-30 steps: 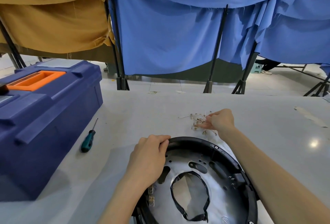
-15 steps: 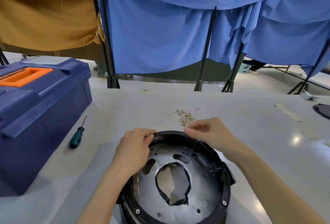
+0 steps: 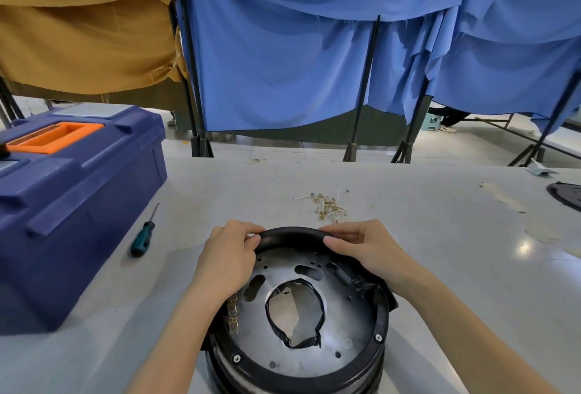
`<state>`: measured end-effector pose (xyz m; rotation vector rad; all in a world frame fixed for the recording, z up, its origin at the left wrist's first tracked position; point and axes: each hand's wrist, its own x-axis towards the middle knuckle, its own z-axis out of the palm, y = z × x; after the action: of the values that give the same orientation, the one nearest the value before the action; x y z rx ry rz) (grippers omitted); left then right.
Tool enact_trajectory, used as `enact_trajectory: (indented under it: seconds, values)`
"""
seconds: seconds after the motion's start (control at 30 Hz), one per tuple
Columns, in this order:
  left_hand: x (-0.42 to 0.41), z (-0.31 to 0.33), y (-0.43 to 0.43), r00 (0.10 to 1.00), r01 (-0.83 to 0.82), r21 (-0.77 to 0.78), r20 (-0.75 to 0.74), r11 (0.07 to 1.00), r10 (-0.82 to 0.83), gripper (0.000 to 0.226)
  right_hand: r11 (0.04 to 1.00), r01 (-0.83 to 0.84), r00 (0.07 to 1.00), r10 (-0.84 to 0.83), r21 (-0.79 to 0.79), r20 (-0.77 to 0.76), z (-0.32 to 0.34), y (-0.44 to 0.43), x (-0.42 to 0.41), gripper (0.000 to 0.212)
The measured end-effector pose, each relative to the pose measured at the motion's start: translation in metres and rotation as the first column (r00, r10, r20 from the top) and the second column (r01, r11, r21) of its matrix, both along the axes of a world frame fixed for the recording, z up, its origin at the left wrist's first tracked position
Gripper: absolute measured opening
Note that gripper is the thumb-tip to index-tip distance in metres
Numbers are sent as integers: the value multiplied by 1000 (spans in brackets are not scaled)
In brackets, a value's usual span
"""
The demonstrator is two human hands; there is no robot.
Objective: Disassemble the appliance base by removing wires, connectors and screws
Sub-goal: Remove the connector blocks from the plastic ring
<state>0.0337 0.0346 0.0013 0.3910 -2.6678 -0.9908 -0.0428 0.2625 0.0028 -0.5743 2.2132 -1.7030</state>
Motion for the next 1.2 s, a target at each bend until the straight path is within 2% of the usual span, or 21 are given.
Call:
enact_trajectory:
  seconds: [0.27,0.4,0.47,0.53,0.57,0.63,0.73,0.9,1.0,1.13,1.2]
  values:
    - [-1,3,-7,999,-47,-54,14,997,47,31,996,-19,997,24,-83,68,-3,-4,6,24]
    - [2,12,-2,997,-68,-135,36,989,73,31,991,46,994,-33,-129,100,-6,-13,8,20]
    - [4,22,12,997,-28,-202,-70,979,14,29,984,93,991,-77,-150,110,-8,-19,9,18]
    - [7,31,31,983,96,-209,-135,973,-126,21,975,121,988,-99,-185,120,-9,-26,12,17]
    - [7,33,39,977,180,-129,-94,975,-193,21,971,131,987,-108,-202,118,-9,-30,13,16]
    - [5,33,51,940,322,89,89,942,-330,26,964,141,986,-116,-223,124,-9,-37,17,15]
    - [4,24,58,827,430,172,319,886,-463,32,970,130,982,-98,-205,163,-7,-41,19,16]
    - [6,20,51,754,399,509,291,763,-588,40,970,-35,968,92,-239,233,-5,-29,16,23]
    - [8,21,51,729,380,585,288,717,-621,41,973,-67,980,105,-221,168,-6,-28,17,24]
    - [9,23,51,700,344,661,292,666,-651,40,990,-57,998,55,-130,-21,-8,-33,20,32]
    - [9,23,51,693,328,682,296,653,-658,41,989,-75,996,69,-125,-52,-8,-34,20,33]
